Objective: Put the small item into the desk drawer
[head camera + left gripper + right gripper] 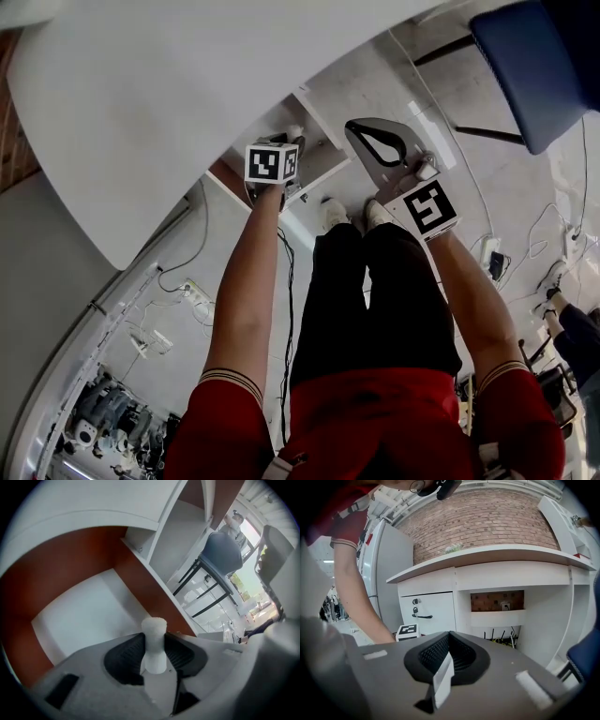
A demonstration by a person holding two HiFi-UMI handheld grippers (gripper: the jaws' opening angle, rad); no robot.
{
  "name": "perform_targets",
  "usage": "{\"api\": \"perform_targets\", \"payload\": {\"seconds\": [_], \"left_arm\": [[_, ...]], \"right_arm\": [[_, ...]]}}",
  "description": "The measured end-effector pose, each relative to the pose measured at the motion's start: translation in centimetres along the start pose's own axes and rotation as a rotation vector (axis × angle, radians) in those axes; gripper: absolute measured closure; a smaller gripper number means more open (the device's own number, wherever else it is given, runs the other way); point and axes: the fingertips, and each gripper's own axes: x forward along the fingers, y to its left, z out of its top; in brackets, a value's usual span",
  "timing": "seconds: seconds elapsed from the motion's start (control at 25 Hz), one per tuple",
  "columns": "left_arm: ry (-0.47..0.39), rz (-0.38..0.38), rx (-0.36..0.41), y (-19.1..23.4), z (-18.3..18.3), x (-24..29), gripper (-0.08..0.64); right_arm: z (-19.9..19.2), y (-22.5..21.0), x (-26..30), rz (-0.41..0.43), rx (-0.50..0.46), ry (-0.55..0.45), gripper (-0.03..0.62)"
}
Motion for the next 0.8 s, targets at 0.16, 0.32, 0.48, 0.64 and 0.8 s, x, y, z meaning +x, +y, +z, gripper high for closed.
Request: {"api": "perform_targets", "payload": {"seconds": [0.16, 0.32, 0.48, 0.64, 0.8], "left_arm": [[0.016, 0.019, -0.060, 1.2, -0.6, 1.3, 0.423], [0.029, 0.041, -0.097, 2.3, -0.9, 2.3, 0.422], [0.044, 0.065, -0.140, 3.0, -1.6, 3.1, 0.422], [0.062, 0.094, -0.163, 3.7, -2.6, 3.5, 0.417], [0.069, 0.106, -0.175, 4.0, -3.1, 3.4, 0.391]], "right_arm": [[-0.2, -0.9, 0.1, -0.003, -0.010, -0.008, 0.581], [-0.8, -1.3, 0.1, 0.001, -0.023, -0.002, 0.580], [-1.4, -1.4, -0.1, 0.013, -0.039, 0.004, 0.581], [-1.8, -1.0, -0.2, 0.026, -0.046, 0.009, 0.581], [-1.9, -0.9, -0.6, 0.035, -0.051, 0.008, 0.581]]}}
